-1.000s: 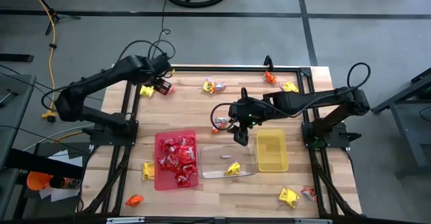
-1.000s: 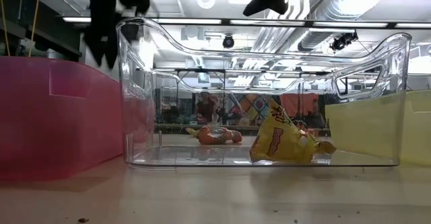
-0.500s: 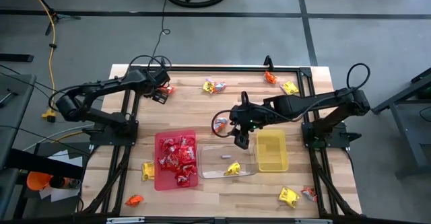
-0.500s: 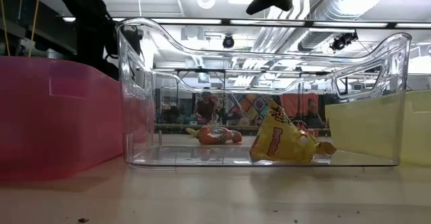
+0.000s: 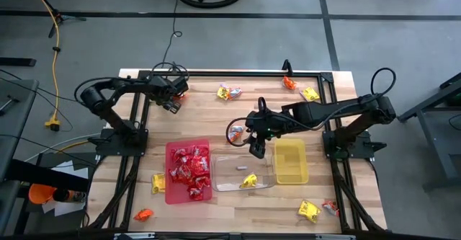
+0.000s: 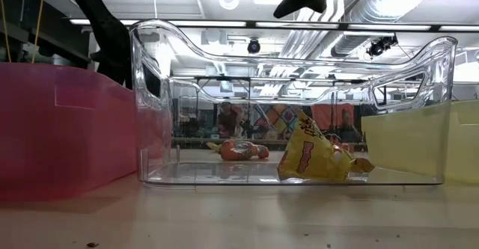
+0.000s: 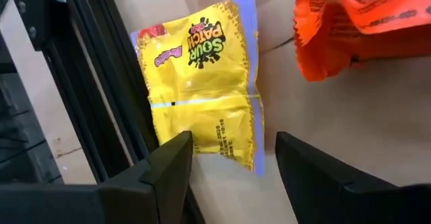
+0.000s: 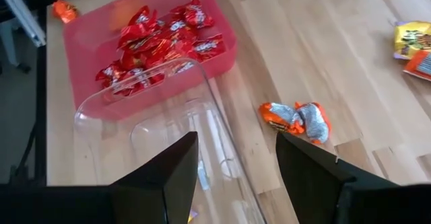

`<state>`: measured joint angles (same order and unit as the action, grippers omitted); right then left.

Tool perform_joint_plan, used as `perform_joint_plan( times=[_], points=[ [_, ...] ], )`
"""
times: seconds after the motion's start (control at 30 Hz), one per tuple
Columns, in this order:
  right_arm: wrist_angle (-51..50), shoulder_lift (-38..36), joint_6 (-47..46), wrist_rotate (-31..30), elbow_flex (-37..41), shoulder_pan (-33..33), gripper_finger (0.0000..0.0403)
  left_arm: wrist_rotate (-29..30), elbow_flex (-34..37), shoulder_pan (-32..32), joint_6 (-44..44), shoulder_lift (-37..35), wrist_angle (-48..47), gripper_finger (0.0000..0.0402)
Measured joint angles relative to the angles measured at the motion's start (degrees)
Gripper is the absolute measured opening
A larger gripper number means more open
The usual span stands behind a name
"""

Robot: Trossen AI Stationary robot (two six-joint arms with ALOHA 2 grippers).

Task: Sort candy
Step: Put the yellow candy into the transparent bin

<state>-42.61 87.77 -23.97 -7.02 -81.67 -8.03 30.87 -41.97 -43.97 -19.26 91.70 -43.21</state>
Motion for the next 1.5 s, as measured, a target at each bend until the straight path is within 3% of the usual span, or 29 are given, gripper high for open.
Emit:
perform_joint_plan(
  times=[0.13, 0.23, 0.43, 0.5, 0.67, 0.93, 1.13, 1.3, 1.5],
  points=[
    [0.0, 0.0, -0.72, -1.0, 0.0, 0.0, 0.0195, 1.53, -0.16, 0.15, 0.49, 1.95, 1.2, 0.0199],
    [0.0, 0.0, -1.54, -1.05, 0.02, 0.02, 0.0195, 1.47, -0.12, 0.15, 3.53, 2.23, 1.98, 0.0173],
    [0.02, 0.0, -1.49, -1.03, 0.03, 0.02, 0.0195, -1.95, -0.06, 0.11, 8.64, 1.12, 0.73, 0.0023],
    [0.02, 0.0, -1.23, -1.03, 0.04, 0.02, 0.0195, -3.3, 0.16, -0.02, 8.77, -0.71, -0.74, 0.0014],
    [0.54, 0.0, -0.72, -1.03, 0.04, 0.02, 0.0195, -4.27, -0.11, 0.04, 8.64, -9.65, -4.06, 0.0003],
    [4.5, 0.0, 5.01, 1.57, 0.04, 0.02, 0.0195, -12.22, -2.76, 3.73, 2.93, -31.2, -6.97, 0.0001],
    [4.07, -0.58, 9.49, 5.31, 0.04, 0.26, 0.0195, -25.96, -3.31, 13.46, -5.62, -43.15, 2.27, 0.0],
    [2.29, -2.36, 9.83, 8.2, 0.04, 0.92, 0.0195, -25.11, -3.35, 27.1, -11.75, -45.42, 15.01, 0.0],
    [-3.86, -6.5, 10.82, 7.57, 0.04, 0.92, 0.0195, -24.14, -3.39, 44.93, -15.83, -38.98, 26.02, 0.0]
  ],
)
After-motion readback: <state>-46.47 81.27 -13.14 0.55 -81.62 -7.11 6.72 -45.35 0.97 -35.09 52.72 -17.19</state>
